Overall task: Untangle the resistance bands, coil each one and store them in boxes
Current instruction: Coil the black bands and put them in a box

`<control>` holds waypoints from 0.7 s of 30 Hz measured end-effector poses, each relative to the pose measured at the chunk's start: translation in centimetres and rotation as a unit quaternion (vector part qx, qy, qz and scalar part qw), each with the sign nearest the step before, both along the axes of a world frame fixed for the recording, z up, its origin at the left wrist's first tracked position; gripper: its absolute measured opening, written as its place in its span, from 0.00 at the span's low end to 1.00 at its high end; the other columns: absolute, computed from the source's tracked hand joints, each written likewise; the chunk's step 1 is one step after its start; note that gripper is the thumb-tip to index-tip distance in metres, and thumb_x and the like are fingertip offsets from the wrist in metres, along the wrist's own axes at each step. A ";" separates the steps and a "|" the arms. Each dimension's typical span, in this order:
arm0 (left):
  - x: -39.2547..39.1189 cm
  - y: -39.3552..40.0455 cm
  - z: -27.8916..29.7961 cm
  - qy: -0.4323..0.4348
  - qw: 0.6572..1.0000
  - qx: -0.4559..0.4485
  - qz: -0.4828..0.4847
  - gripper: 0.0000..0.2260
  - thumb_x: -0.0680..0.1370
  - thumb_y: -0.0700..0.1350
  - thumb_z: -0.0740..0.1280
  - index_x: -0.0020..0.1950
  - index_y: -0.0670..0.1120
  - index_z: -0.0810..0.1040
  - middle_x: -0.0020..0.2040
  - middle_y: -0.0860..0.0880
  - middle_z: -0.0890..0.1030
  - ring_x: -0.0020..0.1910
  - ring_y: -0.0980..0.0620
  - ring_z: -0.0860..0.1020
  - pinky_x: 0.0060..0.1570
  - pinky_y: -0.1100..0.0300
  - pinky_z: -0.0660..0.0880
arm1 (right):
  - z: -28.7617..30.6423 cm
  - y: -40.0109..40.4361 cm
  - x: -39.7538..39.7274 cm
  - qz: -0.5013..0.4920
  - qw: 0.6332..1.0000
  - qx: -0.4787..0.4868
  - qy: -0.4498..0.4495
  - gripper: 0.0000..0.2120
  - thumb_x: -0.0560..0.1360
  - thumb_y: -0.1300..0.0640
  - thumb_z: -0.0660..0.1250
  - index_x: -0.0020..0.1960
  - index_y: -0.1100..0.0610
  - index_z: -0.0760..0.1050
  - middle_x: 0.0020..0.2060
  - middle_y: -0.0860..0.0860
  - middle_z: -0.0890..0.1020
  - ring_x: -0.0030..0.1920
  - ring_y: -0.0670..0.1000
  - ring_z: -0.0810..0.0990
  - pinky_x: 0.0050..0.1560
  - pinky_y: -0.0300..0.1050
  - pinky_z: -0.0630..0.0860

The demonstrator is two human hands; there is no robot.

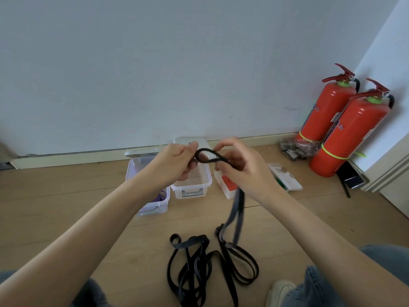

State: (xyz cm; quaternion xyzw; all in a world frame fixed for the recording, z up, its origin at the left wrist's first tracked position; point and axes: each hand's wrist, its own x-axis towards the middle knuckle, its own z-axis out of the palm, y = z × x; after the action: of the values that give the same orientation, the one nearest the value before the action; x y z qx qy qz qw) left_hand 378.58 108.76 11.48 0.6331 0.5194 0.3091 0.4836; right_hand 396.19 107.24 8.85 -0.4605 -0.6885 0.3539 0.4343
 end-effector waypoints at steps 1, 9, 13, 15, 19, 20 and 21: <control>-0.2 0.1 -0.2 -0.006 1.000 -0.001 0.009 0.18 0.82 0.48 0.56 0.43 0.45 0.82 0.27 0.54 0.68 0.24 0.59 0.64 0.29 0.68 0.65 | 0.2 0.1 0.2 -0.022 1.000 0.012 0.000 0.11 0.73 0.64 0.66 0.49 0.49 0.74 0.37 0.55 0.81 0.38 0.57 0.79 0.43 0.55 0.76; -0.7 0.4 -0.3 -0.018 0.998 0.045 -0.046 0.07 0.77 0.44 0.65 0.47 0.52 0.83 0.40 0.58 0.83 0.39 0.65 0.77 0.41 0.75 0.73 | 0.9 -0.4 0.8 0.010 0.988 0.077 -0.137 0.07 0.72 0.63 0.69 0.47 0.54 0.78 0.34 0.48 0.81 0.34 0.45 0.77 0.37 0.38 0.72; -0.9 0.4 -0.4 -0.005 0.996 -0.020 -0.087 0.04 0.72 0.46 0.71 0.45 0.49 0.83 0.38 0.52 0.84 0.35 0.61 0.78 0.37 0.72 0.74 | 1.0 -0.6 0.4 0.019 0.981 0.124 -0.150 0.05 0.73 0.62 0.69 0.48 0.57 0.79 0.38 0.47 0.82 0.39 0.43 0.79 0.39 0.39 0.73; -1.0 0.4 -0.6 -0.011 0.990 -0.078 -0.117 0.09 0.67 0.51 0.73 0.44 0.51 0.84 0.39 0.53 0.84 0.36 0.62 0.78 0.37 0.72 0.74 | 1.0 -0.9 0.2 0.023 0.976 0.149 -0.155 0.06 0.73 0.63 0.70 0.49 0.58 0.80 0.41 0.48 0.82 0.41 0.45 0.79 0.42 0.40 0.74; -0.9 0.3 -1.2 -0.071 0.974 -0.140 -0.161 0.14 0.61 0.53 0.76 0.44 0.52 0.85 0.40 0.54 0.84 0.41 0.62 0.80 0.41 0.71 0.73 | 0.8 -1.2 -0.2 -0.009 0.967 0.193 -0.168 0.05 0.72 0.63 0.70 0.49 0.59 0.80 0.40 0.48 0.81 0.40 0.43 0.77 0.41 0.35 0.72; -0.9 0.4 -1.4 -0.091 0.974 -0.140 -0.150 0.13 0.60 0.52 0.76 0.43 0.51 0.85 0.40 0.54 0.84 0.40 0.62 0.80 0.40 0.72 0.73 | 0.8 -1.1 -0.2 -0.022 0.967 0.193 -0.162 0.05 0.73 0.62 0.69 0.49 0.60 0.79 0.40 0.48 0.82 0.40 0.44 0.78 0.42 0.38 0.73; -1.0 0.6 -1.5 -0.116 0.975 -0.141 -0.127 0.12 0.60 0.51 0.75 0.42 0.50 0.86 0.39 0.53 0.84 0.39 0.62 0.80 0.39 0.73 0.74 | 0.8 -1.1 -0.2 -0.027 0.971 0.182 -0.154 0.06 0.74 0.62 0.69 0.50 0.59 0.79 0.41 0.48 0.83 0.41 0.45 0.79 0.43 0.41 0.74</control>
State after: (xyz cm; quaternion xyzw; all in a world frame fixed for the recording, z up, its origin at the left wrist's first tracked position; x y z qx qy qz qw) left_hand 377.58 109.36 10.03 0.5793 0.4138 0.2402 0.6600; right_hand 396.00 106.18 9.61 -0.4415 -0.7869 0.1358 0.4092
